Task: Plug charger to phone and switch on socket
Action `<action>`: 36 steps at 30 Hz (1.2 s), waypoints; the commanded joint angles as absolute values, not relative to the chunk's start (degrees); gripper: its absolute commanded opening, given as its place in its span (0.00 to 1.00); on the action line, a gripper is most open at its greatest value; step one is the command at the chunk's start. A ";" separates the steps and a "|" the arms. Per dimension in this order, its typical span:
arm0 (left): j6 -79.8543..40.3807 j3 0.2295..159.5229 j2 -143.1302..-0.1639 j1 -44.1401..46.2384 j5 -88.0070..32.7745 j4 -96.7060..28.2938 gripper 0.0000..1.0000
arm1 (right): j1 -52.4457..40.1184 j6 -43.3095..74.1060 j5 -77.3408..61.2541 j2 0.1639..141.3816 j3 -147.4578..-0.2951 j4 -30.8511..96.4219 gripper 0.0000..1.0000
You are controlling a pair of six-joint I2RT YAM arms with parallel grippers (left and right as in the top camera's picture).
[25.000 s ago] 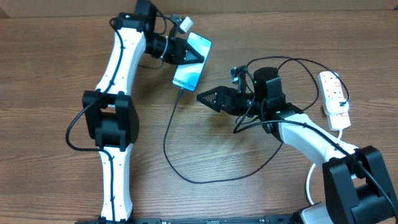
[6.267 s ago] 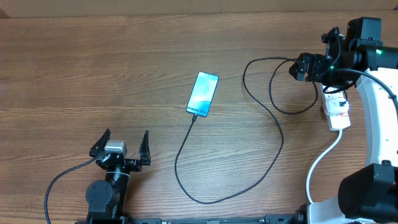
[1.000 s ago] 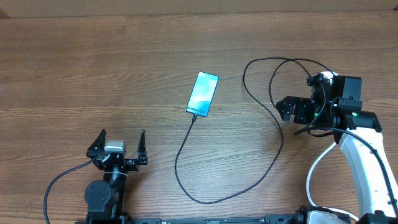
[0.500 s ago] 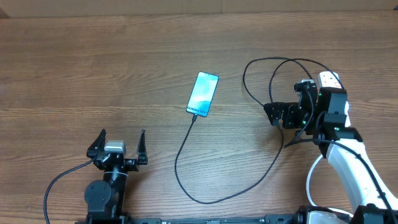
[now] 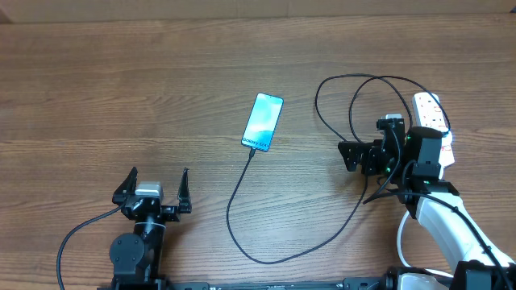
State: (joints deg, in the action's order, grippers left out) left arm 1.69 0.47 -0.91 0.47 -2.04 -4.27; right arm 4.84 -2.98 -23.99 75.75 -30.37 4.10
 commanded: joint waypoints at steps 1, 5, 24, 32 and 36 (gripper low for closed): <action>2.59 0.27 -0.25 0.01 -1.48 -4.34 1.00 | 4.54 -3.07 -24.38 74.56 -29.93 2.66 1.00; 2.59 0.27 -0.25 0.01 -1.48 -4.34 0.99 | 4.38 -3.09 -26.41 74.59 -29.82 -0.43 1.00; 2.59 0.27 -0.25 0.01 -1.48 -4.34 1.00 | 0.86 -3.11 -26.11 74.56 -16.60 -21.80 1.00; 2.61 0.27 -0.25 0.01 -1.48 -4.34 0.99 | 0.86 -3.09 -26.02 74.56 -12.51 -27.68 1.00; 2.61 0.27 -0.25 0.01 -1.48 -4.34 1.00 | 0.86 -3.07 -26.04 74.39 -11.29 -28.45 1.00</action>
